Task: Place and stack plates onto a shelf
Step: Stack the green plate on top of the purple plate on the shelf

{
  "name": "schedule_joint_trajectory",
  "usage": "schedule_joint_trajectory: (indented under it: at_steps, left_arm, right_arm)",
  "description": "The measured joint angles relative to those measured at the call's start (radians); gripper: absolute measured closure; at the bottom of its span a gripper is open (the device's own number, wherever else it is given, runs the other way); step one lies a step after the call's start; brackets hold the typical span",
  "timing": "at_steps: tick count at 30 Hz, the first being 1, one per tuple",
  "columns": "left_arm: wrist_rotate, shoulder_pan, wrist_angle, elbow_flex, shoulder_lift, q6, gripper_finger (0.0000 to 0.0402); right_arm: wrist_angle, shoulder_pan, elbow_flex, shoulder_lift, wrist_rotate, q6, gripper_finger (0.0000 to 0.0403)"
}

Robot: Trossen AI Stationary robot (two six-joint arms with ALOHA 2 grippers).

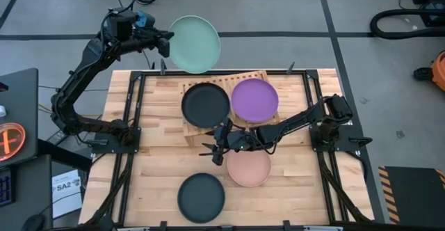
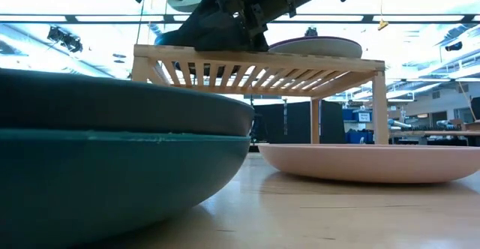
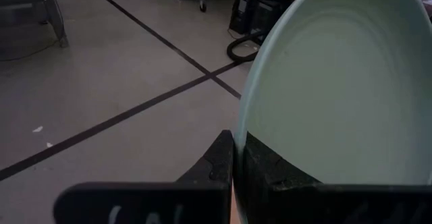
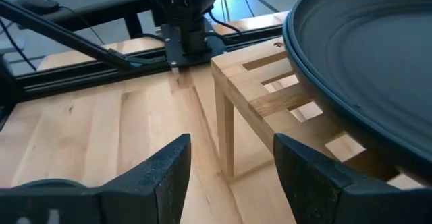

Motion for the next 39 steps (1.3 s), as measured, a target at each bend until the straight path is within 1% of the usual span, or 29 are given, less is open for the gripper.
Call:
schedule_joint_trajectory:
  at_steps: [3,12,19,25,28,33,36,39]
  left_arm:
    - [0.0,0.0,0.0,0.0,0.0,0.0,0.0385]
    - [0.0,0.0,0.0,0.0,0.0,0.0,0.0385]
    - [0.0,0.0,0.0,0.0,0.0,0.0,0.0385]
    - [0.0,0.0,-0.001,0.0,0.0,0.0,0.0385]
    - [0.0,0.0,-0.002,0.0,0.0,0.0,0.0385]
    - [0.0,-0.002,-0.009,-0.001,0.0,0.0,0.0385]
    - [0.0,-0.003,-0.009,-0.001,0.0,-0.001,0.0385]
    - [-0.001,-0.016,-0.009,-0.001,0.0,-0.001,0.0385]
  right_arm:
    - [0.0,0.0,0.0,0.0,0.015,0.001,0.0186]
    - [-0.003,-0.016,0.0,0.0,0.108,0.016,0.0186]
    - [0.0,-0.028,0.0,0.0,0.107,0.044,0.0186]
    - [0.083,0.003,-0.001,-0.01,0.055,-0.039,0.0186]
    - [0.106,0.023,-0.001,-0.05,0.042,-0.079,0.0186]
    - [0.105,0.047,-0.001,-0.151,0.048,-0.141,0.0186]
    - [0.103,0.053,-0.001,-0.22,0.101,-0.218,0.0186]
    - [0.102,0.057,-0.001,-0.291,0.215,-0.317,0.0186]
